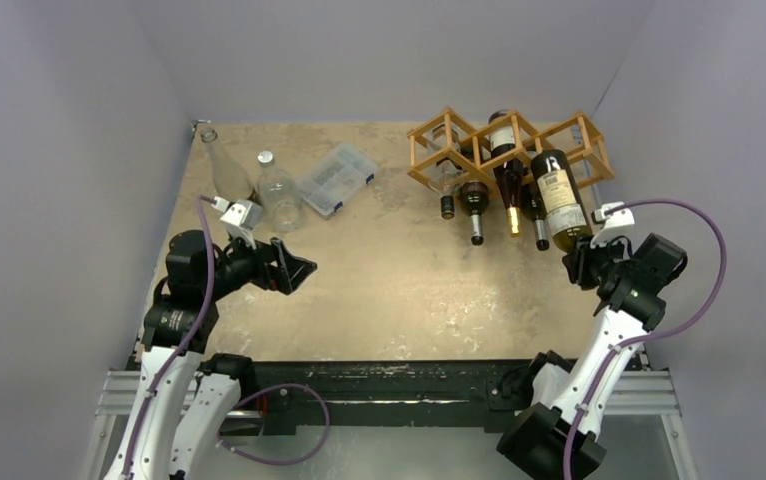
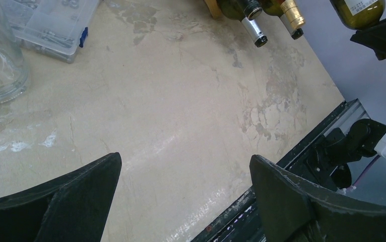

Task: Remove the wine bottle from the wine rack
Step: Pick up the wine bottle from the wine rack.

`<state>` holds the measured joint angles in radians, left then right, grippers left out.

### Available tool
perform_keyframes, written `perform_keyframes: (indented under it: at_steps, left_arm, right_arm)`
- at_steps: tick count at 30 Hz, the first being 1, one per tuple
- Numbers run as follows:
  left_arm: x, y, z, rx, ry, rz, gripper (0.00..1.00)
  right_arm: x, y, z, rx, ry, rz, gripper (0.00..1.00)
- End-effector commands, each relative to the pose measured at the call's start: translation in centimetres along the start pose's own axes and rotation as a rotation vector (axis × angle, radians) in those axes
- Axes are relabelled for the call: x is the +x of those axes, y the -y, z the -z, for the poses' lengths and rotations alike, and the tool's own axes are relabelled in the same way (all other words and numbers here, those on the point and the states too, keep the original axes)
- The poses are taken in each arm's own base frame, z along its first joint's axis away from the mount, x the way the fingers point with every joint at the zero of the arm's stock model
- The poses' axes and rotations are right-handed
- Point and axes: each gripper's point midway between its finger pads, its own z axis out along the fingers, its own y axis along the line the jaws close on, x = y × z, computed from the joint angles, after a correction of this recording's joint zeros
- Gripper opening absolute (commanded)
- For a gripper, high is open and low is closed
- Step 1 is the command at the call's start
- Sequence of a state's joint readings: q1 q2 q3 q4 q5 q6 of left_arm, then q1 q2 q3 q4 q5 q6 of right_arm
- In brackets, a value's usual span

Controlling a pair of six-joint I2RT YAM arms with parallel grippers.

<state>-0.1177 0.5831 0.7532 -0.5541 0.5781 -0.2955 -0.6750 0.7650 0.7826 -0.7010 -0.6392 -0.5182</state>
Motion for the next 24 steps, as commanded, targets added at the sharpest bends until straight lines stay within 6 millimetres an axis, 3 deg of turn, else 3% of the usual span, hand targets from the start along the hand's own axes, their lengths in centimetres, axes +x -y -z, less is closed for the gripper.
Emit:
perform_keyframes:
  at_steps: [1, 24]
  left_arm:
    - [-1.0, 0.5, -0.2, 0.037, 0.031, -0.02, 1.0]
    - [-0.9, 1.0, -0.8, 0.094, 0.015, -0.017, 1.0]
  right_arm:
    - [-7.4, -0.4, 2.4, -0.02, 0.216, 0.188, 0.0]
    - [-9.5, -4.0, 3.3, -0.256, 0.261, 0.2, 0.0]
